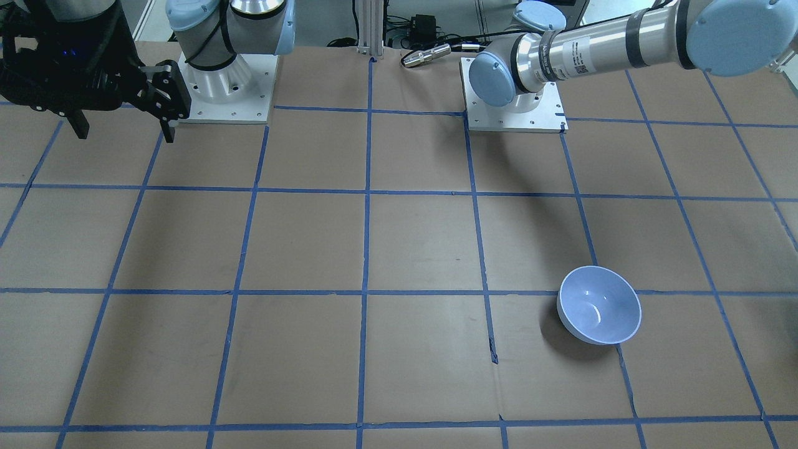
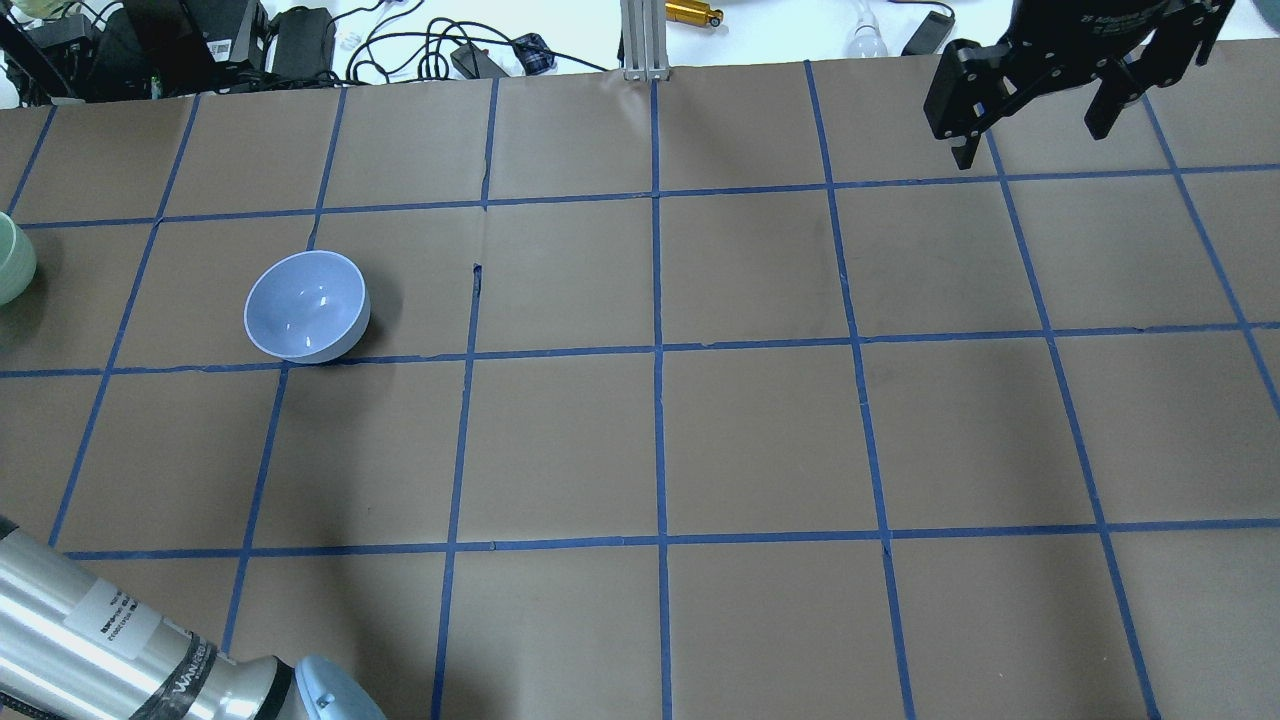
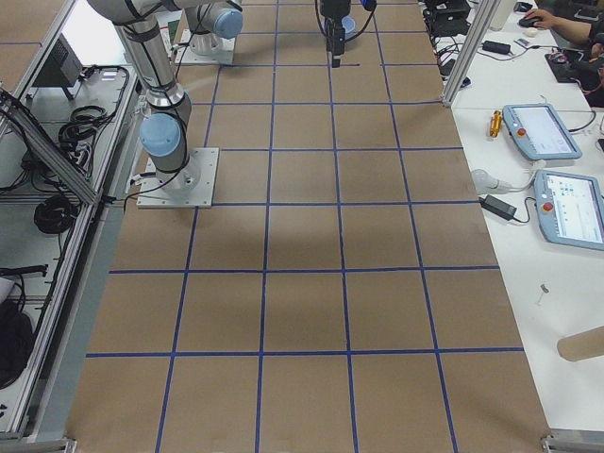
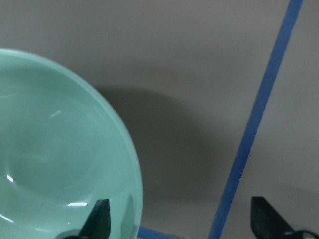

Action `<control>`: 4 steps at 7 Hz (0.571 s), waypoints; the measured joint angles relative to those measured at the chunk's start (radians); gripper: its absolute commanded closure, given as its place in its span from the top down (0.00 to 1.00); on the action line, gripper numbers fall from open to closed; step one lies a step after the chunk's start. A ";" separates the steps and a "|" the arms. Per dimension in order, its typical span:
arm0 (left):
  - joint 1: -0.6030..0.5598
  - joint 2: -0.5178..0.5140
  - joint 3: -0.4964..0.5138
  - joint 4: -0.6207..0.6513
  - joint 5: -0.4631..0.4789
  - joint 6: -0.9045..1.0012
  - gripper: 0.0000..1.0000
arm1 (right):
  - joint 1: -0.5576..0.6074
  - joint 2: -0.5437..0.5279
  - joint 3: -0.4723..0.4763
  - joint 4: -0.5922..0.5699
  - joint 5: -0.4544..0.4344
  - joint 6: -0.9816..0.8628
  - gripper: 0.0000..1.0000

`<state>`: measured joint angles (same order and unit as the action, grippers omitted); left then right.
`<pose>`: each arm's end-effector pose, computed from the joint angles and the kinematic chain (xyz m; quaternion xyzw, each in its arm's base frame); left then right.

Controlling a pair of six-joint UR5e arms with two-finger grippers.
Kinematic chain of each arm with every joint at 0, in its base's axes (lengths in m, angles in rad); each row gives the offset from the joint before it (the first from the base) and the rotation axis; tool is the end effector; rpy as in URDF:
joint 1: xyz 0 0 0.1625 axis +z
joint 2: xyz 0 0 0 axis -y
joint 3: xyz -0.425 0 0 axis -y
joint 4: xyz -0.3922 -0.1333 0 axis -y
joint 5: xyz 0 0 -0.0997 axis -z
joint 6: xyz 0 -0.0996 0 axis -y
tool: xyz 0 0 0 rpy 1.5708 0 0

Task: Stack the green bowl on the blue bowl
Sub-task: 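Lower the left gripper onto the pale green bowl rim and grasp it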

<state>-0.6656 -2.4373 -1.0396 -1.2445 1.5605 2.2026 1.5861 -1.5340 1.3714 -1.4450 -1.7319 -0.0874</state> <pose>0.5408 -0.5954 0.2081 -0.6041 -0.7969 0.0051 0.0046 0.1251 -0.5041 0.5561 0.0497 -0.9954 0.0154 0.0811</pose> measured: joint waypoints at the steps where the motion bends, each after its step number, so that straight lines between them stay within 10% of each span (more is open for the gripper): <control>1: -0.002 -0.001 0.001 0.005 0.010 0.000 1.00 | 0.000 0.000 0.000 0.000 0.000 0.000 1.00; 4: -0.020 -0.004 0.001 0.020 0.014 -0.001 0.89 | 0.000 0.000 0.000 0.000 0.000 0.000 1.00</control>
<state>-0.6857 -2.4415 -1.0386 -1.2241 1.5749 2.2014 1.5861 -1.5340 1.3714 -1.4450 -1.7319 -0.0874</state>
